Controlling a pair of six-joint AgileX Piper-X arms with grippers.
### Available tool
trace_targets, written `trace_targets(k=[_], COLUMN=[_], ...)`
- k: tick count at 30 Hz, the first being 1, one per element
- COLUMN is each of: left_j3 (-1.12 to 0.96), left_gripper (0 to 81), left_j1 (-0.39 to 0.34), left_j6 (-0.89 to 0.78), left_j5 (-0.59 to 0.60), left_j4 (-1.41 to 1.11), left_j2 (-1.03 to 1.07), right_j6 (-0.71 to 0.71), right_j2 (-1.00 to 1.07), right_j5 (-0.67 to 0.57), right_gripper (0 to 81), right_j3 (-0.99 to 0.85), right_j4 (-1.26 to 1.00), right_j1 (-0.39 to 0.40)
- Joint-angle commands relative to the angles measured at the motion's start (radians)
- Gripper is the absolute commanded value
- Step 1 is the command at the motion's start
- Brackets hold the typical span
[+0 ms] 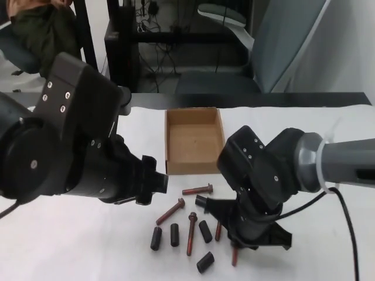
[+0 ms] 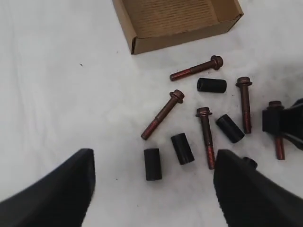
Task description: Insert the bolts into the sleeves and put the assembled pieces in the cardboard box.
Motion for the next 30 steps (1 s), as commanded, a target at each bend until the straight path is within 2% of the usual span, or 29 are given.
trace_targets(k=[1,3,8,11,13,22,30], left_j3=[-0.012,-0.012,-0.012,-0.012,-0.012,-0.012,-0.012], left_gripper=[63.4,63.4,64.0,70.0,70.0,70.0,70.0], left_j1=[0.000,0.000,0.000,0.000,-0.004,-0.022,-0.022], left_j6=[-0.018,-0.050,-0.120,-0.162,-0.175,-0.092,-0.077], left_j5=[0.032,0.068,0.146,0.198,0.227,0.100,0.091], left_j4=[-0.009,-0.009,-0.013,-0.048,-0.086,-0.016,-0.028], left_j2=[0.029,0.070,0.179,0.220,0.231,0.278,0.374], right_j6=[-0.100,-0.138,-0.202,-0.238,-0.264,-0.285,-0.285], right_j2=[-0.046,-0.085,-0.193,-0.242,-0.267,-0.294,-0.294], right_j5=[0.046,0.086,0.094,0.096,0.096,0.096,0.088], right_gripper=[0.0,0.0,0.0,0.0,0.0,0.0,0.0], right_j3=[0.010,0.010,0.010,0.010,0.010,0.010,0.010], right_j4=[0.085,0.101,0.103,0.103,0.103,0.103,0.103], right_j1=[-0.004,-0.003,-0.003,-0.003,-0.003,-0.003,-0.003])
